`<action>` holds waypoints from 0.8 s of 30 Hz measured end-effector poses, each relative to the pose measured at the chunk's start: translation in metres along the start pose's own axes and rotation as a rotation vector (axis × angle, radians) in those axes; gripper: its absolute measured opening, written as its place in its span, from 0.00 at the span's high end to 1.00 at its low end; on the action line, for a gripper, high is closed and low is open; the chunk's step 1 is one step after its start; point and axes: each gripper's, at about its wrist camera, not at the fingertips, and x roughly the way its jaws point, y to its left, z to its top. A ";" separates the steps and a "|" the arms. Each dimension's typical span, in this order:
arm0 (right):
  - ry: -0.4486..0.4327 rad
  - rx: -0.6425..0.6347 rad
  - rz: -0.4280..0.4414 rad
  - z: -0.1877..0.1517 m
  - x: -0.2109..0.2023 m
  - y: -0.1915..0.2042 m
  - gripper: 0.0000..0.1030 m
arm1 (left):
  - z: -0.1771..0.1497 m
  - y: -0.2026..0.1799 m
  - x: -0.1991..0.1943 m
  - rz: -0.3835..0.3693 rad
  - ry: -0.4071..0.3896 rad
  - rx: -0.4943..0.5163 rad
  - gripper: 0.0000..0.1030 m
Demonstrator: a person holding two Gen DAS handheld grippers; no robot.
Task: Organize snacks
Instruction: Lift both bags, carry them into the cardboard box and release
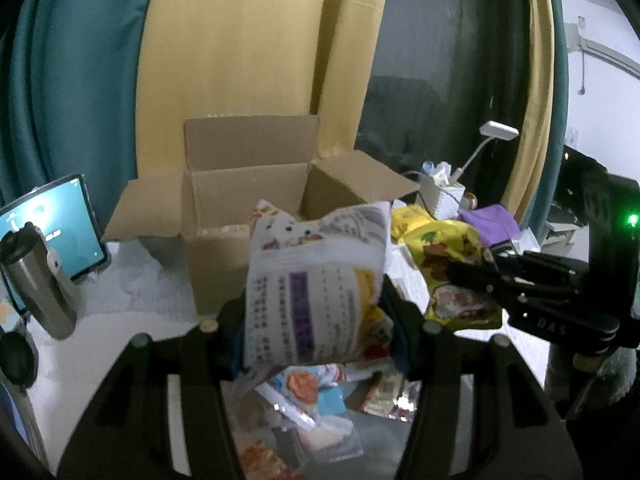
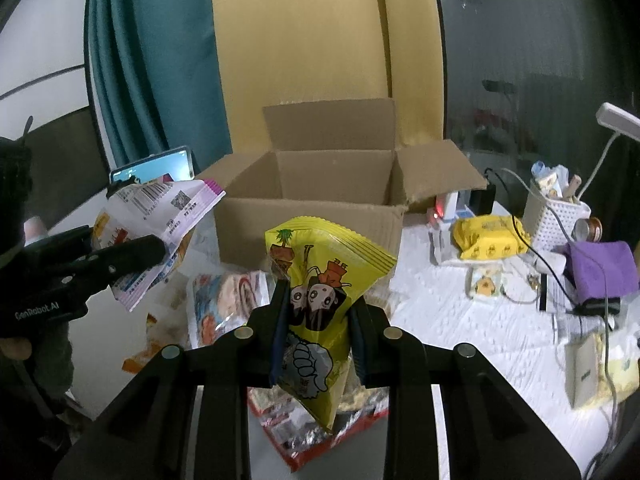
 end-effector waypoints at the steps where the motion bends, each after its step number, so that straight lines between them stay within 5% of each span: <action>1: -0.003 -0.002 0.000 0.003 0.002 -0.001 0.72 | 0.002 0.002 0.002 0.001 -0.002 0.000 0.46; 24: -0.076 -0.044 -0.007 0.088 0.072 -0.027 0.72 | 0.069 0.050 0.081 0.041 -0.064 -0.002 0.46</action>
